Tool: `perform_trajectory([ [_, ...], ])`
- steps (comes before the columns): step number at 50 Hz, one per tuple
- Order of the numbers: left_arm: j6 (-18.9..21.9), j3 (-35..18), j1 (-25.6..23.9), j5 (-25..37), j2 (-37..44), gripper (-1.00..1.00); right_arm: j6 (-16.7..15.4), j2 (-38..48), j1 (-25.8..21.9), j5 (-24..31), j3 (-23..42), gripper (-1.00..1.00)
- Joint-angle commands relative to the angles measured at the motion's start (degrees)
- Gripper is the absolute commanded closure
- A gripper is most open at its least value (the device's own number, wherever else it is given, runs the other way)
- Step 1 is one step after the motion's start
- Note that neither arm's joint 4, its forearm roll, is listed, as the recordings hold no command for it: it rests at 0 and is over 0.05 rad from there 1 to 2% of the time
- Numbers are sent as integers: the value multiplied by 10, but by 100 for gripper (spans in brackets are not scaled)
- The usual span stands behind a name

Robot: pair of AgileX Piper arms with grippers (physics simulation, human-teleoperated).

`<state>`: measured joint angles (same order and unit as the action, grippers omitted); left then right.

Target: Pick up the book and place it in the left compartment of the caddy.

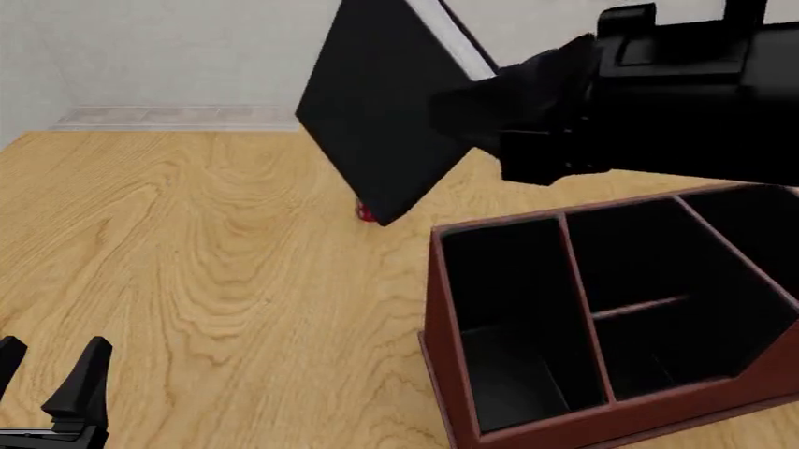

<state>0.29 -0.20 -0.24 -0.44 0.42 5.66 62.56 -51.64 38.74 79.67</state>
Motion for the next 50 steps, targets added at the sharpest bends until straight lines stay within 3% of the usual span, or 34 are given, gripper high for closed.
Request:
perform_trajectory([
  [1,0,1,2,1,-2,-100,12,-67,20,12,-24,100],
  [29,0,1,2,1,-2,-100,33,-223,110,101,-71,100],
  [50,0,1,2,1,-2,-100,59,-239,120,154,-74,100],
])
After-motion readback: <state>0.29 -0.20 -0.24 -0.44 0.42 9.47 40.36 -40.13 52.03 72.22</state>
